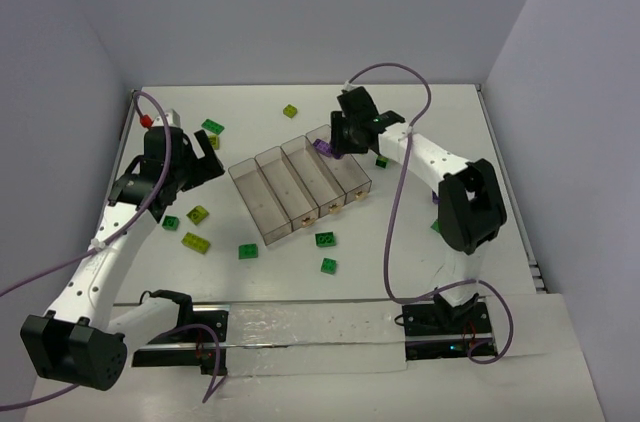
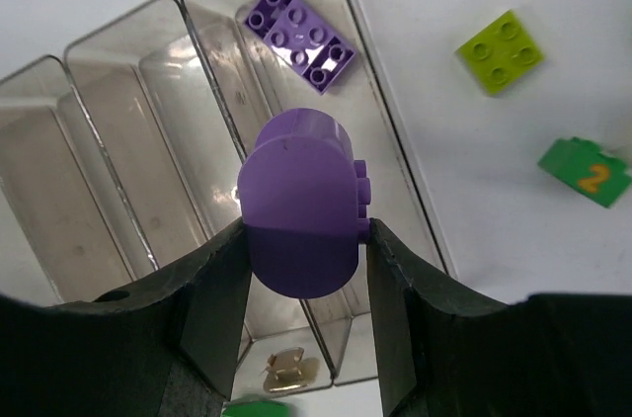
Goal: Sort the legos into containers by color
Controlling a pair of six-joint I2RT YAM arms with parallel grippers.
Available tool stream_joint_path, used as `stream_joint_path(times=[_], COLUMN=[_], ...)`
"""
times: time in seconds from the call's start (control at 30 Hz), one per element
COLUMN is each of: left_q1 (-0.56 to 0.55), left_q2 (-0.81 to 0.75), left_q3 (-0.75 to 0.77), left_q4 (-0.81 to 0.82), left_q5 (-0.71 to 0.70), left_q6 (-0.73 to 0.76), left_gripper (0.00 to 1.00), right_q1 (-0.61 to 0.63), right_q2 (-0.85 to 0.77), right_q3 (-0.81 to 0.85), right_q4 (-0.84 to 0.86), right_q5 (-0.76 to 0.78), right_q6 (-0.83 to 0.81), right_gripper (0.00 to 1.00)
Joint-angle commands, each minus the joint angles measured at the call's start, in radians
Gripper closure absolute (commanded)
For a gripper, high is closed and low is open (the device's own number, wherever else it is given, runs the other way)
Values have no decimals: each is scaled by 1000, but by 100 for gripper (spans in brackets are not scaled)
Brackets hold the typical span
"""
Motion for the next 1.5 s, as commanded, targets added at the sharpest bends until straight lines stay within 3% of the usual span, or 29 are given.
stream_joint_path(times=[0.0,0.03,0.1,0.23,0.37,0.53,0.7,0.83,0.97,1.47], left_q1=[-6,-6,-6,-6,-6,-6,-7,-8,-7,-7], left_q2=[-29,-30,-32,-32,-32,-23,-28,-22,-9,-8], left_q3=[18,17,17,19,14,14,18,25,32,12], left_q4=[-13,-14,-16,-15,-2,1,10,16,24,41], left_q5=[-13,-13,-14,-11,-6,0,14,27,32,56], left_q6=[0,1,3,3,3,5,9,16,25,25], left_gripper=[1,1,1,1,1,1,1,1,1,1], right_q1=[19,21,28,29,7,-118,-425,-640,-705,-717], right_q2=[47,61,84,55,-15,-217,-469,-563,-538,-289], right_q3=[79,100,126,129,89,-98,-450,-655,-719,-630], right_q4=[-7,-21,-42,-53,-55,-25,35,111,164,219], right_q5=[-13,-11,9,60,116,146,108,-3,-30,-40], right_q6=[5,4,4,6,20,99,222,275,292,285], right_gripper=[61,55,30,17,16,17,17,16,14,14])
